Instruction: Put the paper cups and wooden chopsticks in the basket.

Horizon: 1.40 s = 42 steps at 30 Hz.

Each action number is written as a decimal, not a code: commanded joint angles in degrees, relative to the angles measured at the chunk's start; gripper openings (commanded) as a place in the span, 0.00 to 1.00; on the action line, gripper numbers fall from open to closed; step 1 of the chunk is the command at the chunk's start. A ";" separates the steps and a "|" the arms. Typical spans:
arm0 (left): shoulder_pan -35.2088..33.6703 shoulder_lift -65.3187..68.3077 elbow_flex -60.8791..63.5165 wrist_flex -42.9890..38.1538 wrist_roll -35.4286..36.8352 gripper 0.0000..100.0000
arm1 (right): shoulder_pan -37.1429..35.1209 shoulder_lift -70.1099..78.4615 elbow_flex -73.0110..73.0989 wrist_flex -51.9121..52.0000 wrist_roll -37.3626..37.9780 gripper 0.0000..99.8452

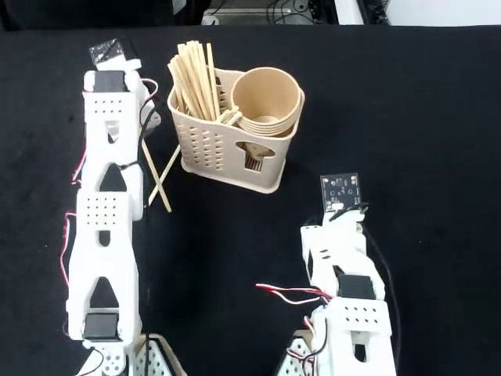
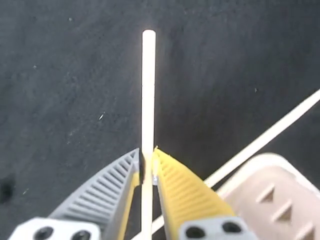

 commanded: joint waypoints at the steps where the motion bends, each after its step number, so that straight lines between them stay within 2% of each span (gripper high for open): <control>1: 0.31 -17.41 14.55 0.26 -3.34 0.03 | -0.88 -0.84 -0.04 -0.18 0.35 0.04; 7: 0.92 -42.29 39.60 -0.44 -3.78 0.03 | -0.88 -0.84 -0.04 -0.18 0.35 0.04; 10: 1.10 -53.54 50.51 -4.57 -3.52 0.03 | -0.88 -0.84 -0.04 -0.18 0.35 0.04; 12: 1.10 -60.57 59.21 -10.11 -3.52 0.03 | -0.88 -0.84 -0.04 -0.18 0.35 0.04; 19: -0.84 -85.71 93.05 -38.42 -3.25 0.03 | -0.88 -0.84 -0.04 -0.18 0.35 0.04; 25: -2.07 -112.62 120.57 -63.56 -0.09 0.03 | -0.88 -0.84 -0.04 -0.18 0.35 0.04; 27: -1.27 -121.76 130.51 -73.93 -0.26 0.03 | -0.88 -0.84 -0.04 -0.18 0.35 0.04; 32: 5.58 -142.15 151.87 -100.40 -0.53 0.03 | -0.88 -0.84 -0.04 -0.18 0.35 0.04; 34: 6.64 -148.13 154.24 -105.05 -4.31 0.03 | -0.88 -0.84 -0.04 -0.18 0.35 0.04; 37: 7.43 -152.70 150.29 -104.26 -11.34 0.03 | -1.14 -0.84 -0.04 -0.18 0.35 0.04; 42: 11.03 -149.27 136.22 -101.36 -13.63 0.03 | -2.29 -0.84 -0.04 -0.18 0.35 0.04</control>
